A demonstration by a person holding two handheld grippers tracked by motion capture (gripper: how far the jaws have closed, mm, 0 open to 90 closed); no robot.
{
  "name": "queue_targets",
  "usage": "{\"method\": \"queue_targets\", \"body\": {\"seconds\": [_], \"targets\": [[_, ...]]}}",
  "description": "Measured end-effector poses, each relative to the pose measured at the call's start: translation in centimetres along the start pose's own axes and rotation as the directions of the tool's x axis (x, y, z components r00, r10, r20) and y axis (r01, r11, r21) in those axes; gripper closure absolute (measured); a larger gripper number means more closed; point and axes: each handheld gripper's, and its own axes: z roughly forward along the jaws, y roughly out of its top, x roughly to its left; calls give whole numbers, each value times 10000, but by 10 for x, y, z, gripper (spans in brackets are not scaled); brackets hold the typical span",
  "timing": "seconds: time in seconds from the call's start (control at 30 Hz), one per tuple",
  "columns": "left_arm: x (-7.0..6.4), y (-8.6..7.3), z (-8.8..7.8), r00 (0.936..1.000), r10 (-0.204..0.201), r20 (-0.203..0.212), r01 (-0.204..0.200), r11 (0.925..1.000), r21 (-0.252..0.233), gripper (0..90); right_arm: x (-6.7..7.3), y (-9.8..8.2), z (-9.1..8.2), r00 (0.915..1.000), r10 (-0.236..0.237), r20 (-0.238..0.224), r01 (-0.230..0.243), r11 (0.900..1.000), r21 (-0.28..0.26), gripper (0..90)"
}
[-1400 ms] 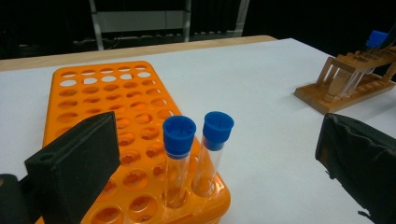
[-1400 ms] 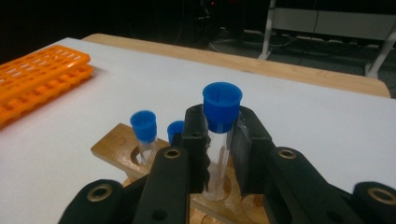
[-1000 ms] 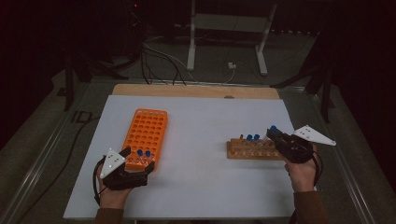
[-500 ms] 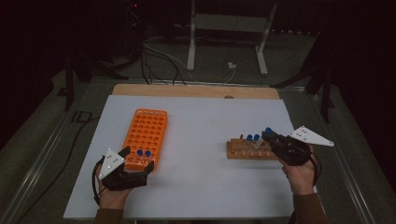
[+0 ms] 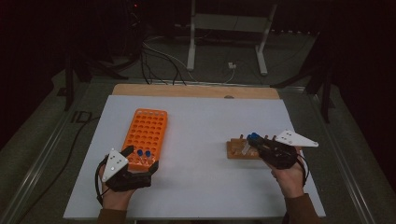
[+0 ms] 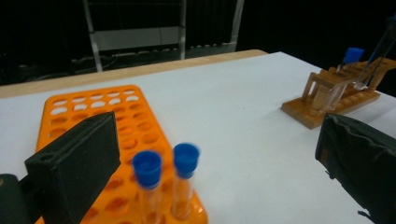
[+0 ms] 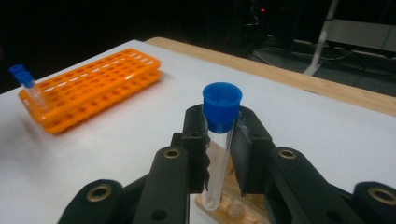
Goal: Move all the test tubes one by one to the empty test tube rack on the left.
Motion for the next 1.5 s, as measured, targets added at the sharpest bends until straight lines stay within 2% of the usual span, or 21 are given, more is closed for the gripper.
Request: {"method": "queue_targets", "body": {"seconds": [0.27,0.37,0.73,1.03,1.37,1.5], "targets": [[-17,8,10,9994,294,179,-297,9994,158,9,13,0,7,9990,-146,-422,148,9999,56,768],[-25,9,19,9984,395,407,-405,9989,241,9,17,0,9,9981,-182,-591,187,9998,70,769],[-63,20,60,9873,796,1377,-863,9953,432,9,33,0,15,9936,-372,-1064,390,9991,146,768],[-89,19,92,9788,996,1788,-1156,9900,814,13,43,-2,21,9892,-418,-1404,456,9987,238,768],[-121,20,116,9670,1342,2167,-1595,9817,1037,72,52,-3,26,9845,-519,-1675,578,9979,303,768],[-128,21,120,9650,1359,2243,-1605,9824,952,166,54,-3,26,9834,-524,-1739,587,9978,317,767]]}}
